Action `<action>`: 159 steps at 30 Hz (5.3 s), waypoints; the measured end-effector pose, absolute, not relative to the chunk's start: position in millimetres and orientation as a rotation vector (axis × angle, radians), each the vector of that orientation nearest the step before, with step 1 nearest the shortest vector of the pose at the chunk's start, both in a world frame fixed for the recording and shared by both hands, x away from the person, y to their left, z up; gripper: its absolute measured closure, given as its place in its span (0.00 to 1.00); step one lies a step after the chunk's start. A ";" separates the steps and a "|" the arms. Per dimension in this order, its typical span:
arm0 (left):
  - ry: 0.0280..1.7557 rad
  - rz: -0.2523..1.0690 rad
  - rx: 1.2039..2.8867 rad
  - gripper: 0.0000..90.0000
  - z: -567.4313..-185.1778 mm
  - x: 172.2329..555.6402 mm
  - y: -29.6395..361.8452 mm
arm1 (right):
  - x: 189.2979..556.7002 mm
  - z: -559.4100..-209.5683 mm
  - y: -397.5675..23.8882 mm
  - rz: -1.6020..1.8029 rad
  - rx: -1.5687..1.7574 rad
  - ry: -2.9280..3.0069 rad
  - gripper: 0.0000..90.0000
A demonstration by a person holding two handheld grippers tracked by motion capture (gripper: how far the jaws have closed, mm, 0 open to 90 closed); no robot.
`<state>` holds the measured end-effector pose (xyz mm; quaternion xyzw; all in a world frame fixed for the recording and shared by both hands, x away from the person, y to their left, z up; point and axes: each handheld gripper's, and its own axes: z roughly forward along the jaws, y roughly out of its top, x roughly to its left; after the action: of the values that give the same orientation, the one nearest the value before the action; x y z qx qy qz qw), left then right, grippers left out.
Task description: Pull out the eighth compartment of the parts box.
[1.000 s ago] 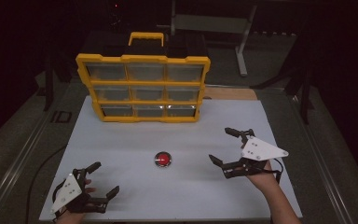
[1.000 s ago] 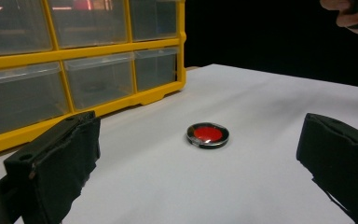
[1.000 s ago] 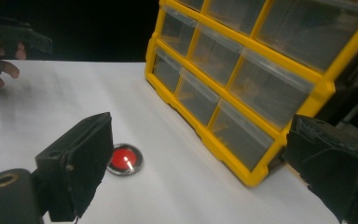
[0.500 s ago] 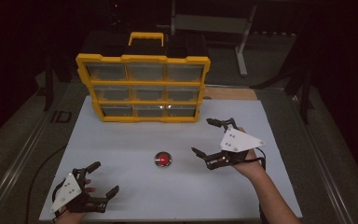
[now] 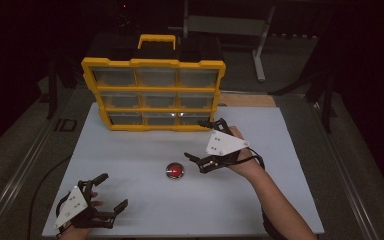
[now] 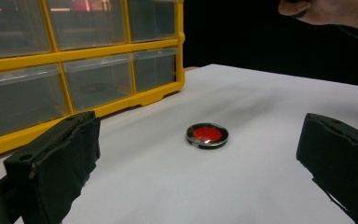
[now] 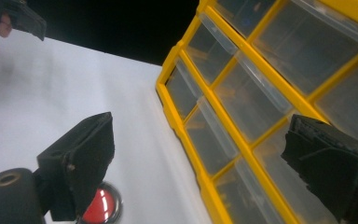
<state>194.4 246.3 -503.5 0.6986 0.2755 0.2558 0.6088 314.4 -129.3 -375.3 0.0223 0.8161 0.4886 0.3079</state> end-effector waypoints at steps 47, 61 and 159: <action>0.618 0.602 1.603 0.00 -501.4 191.8 245.9 | 394.2 -396.9 -20.0 1.098 -0.157 2.239 0.12; 0.616 0.587 1.598 0.00 -502.4 191.6 246.8 | 411.9 -421.9 7.2 1.084 -0.163 2.273 0.22; 0.590 0.567 1.615 0.00 -504.3 193.6 241.4 | 414.5 -452.2 39.3 0.687 -0.374 2.229 0.83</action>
<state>193.6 241.4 -504.3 0.7017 0.2561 0.2465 0.6174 414.5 39.3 -452.2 -0.1463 0.8728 0.2690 0.3799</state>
